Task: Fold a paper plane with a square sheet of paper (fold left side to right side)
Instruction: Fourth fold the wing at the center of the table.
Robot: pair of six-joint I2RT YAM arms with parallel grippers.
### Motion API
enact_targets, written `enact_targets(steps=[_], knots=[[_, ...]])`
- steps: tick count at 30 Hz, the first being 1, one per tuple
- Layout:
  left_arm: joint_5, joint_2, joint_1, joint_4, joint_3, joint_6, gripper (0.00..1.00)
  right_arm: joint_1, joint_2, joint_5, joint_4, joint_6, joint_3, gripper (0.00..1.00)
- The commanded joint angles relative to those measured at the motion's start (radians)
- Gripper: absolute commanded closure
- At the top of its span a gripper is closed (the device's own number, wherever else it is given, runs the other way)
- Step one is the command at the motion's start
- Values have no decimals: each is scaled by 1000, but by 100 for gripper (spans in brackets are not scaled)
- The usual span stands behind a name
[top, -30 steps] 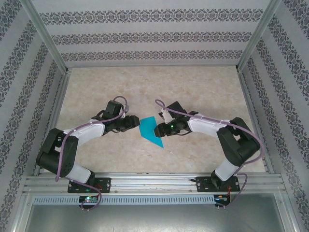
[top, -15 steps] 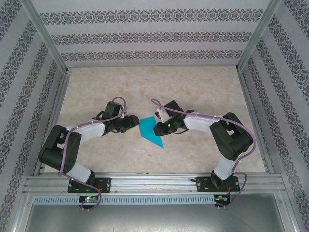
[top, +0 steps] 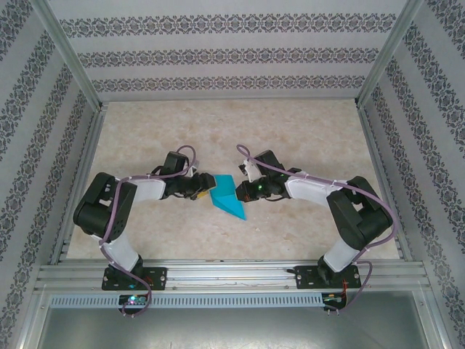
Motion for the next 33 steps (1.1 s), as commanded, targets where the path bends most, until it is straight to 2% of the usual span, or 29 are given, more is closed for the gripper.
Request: enact_targets(steps=[1, 2, 5, 6, 9, 11, 14, 20, 27, 33], knots=[[47, 32, -7, 79, 28, -28, 53, -9, -12, -22, 30, 18, -11, 100], [47, 38, -9, 85, 31, -32, 58, -11, -13, -21, 31, 21, -14, 100], [39, 38, -12, 105, 30, -44, 69, -11, -34, -1, 25, 26, -20, 87], [37, 34, -13, 111, 28, -50, 69, -11, -49, 19, 16, 27, -23, 76], [47, 23, -16, 137, 28, -92, 69, -5, -110, 115, -38, 20, -29, 57], [70, 23, -21, 161, 30, -130, 69, 5, -157, 180, -81, 10, -31, 51], [88, 19, -27, 181, 33, -173, 69, 50, -217, 300, -168, -23, -19, 47], [92, 12, -33, 198, 34, -220, 70, 239, -240, 544, -247, -39, -2, 45], [94, -2, -40, 204, 51, -245, 73, 420, -114, 770, -212, -9, 33, 47], [91, -9, -49, 183, 65, -246, 74, 466, 3, 854, -208, -24, 77, 48]])
